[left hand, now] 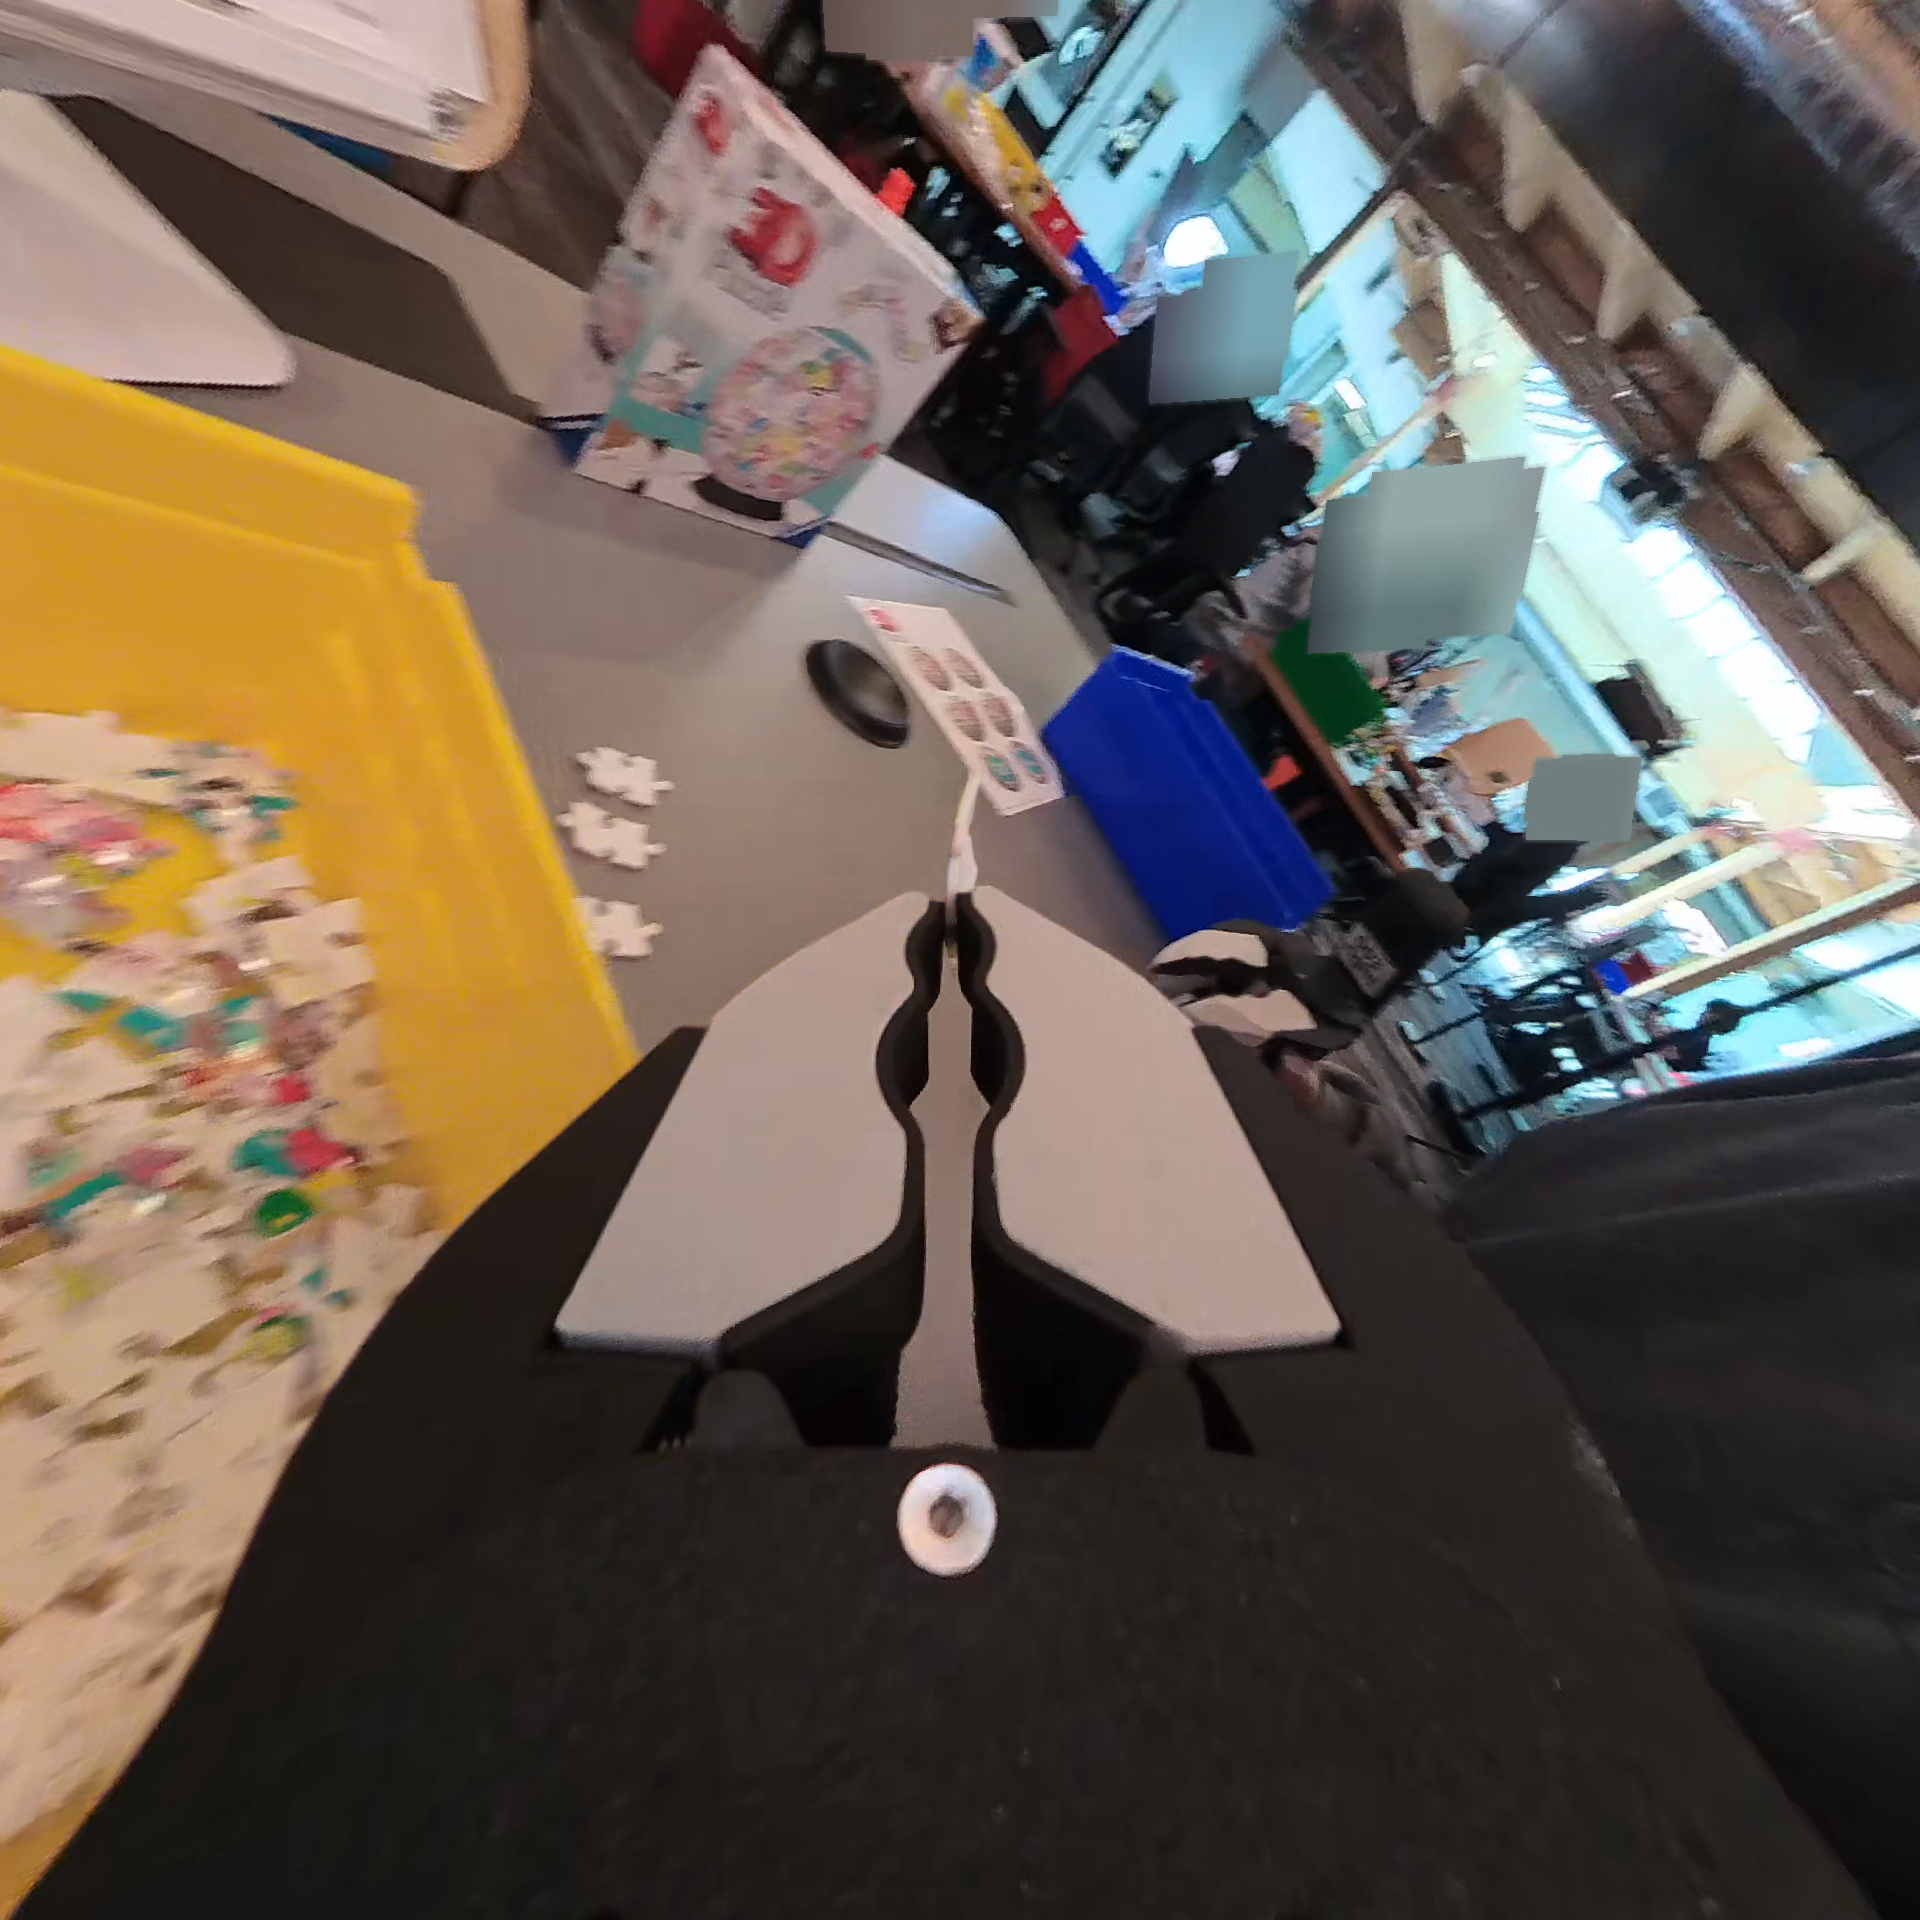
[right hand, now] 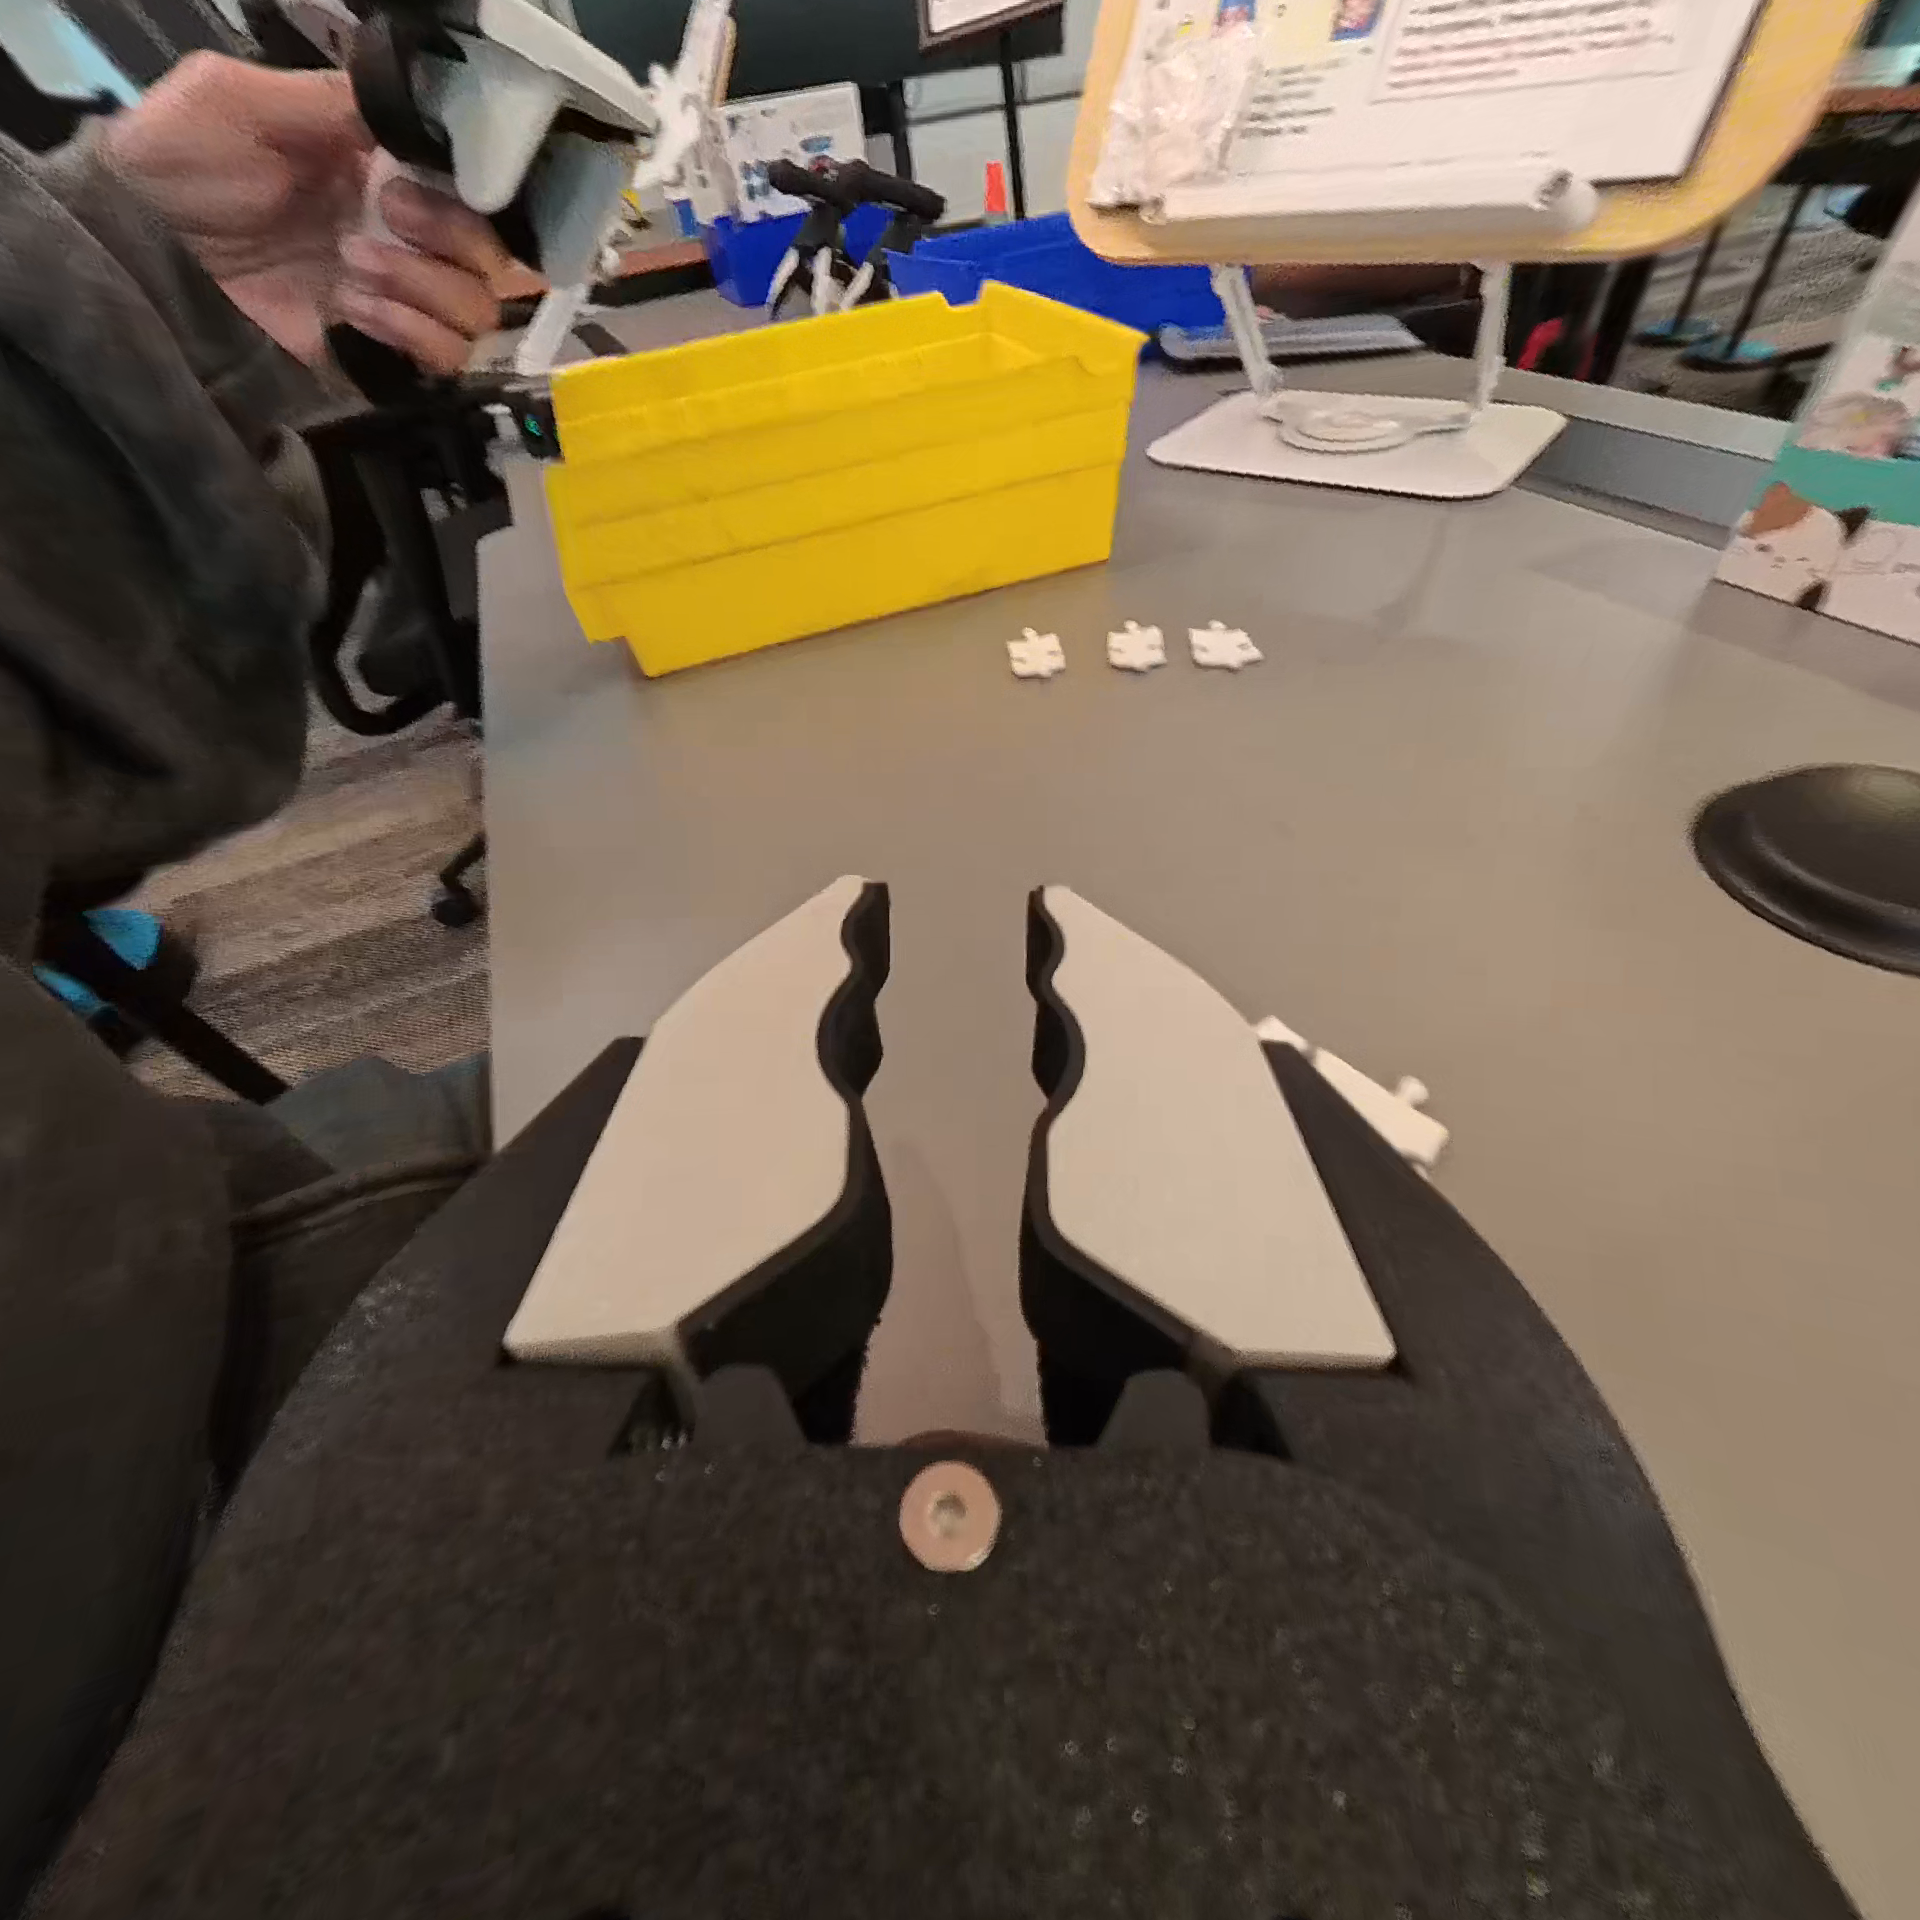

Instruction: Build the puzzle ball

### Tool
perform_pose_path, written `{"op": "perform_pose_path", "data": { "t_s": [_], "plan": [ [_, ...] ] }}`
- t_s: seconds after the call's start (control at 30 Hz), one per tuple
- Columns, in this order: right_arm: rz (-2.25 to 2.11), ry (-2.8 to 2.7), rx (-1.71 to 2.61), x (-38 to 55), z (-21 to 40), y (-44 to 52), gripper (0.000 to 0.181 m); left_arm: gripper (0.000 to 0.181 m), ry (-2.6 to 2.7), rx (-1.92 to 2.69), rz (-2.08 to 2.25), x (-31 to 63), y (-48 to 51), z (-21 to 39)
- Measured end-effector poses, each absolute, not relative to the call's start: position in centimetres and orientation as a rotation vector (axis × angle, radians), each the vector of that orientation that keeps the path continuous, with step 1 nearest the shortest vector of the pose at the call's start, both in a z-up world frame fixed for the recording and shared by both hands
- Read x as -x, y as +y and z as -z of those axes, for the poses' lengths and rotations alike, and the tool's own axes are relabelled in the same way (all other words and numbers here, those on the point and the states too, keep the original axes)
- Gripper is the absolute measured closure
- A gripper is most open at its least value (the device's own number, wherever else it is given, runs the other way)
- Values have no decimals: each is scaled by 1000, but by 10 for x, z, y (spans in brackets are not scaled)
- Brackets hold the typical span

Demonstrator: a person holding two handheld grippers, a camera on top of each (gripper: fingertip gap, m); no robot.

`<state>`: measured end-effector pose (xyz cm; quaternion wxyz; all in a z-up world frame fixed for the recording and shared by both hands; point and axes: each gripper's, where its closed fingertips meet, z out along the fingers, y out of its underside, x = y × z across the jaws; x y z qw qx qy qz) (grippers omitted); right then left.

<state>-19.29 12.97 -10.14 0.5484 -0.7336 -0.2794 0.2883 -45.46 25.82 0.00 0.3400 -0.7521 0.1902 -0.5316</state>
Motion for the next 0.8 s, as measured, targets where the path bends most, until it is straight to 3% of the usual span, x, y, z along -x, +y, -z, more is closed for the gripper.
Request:
{"op": "perform_pose_path", "data": {
  "t_s": [0.17, 0.43, 0.53, 0.67, 0.8],
  "plan": [
    [-845, -707, 1701, 243, 64, 139, 157, 180, 400, 1704, 1755, 403, 229, -41],
    [-1355, -459, 1528, 315, -20, 155, 160, 180, 312, 1484, 2035, 319, 181, -53],
    [-1487, -355, 1495, 315, -26, 155, 162, 180, 290, 1473, 2064, 305, 171, -46],
    [-1536, -291, 1474, 304, -26, 150, 181, 180, 308, 1497, 2054, 296, 162, -37],
    [-1546, -244, 1497, 294, -23, 148, 181, 179, 342, 1529, 2028, 292, 154, -28]
  ]
}}
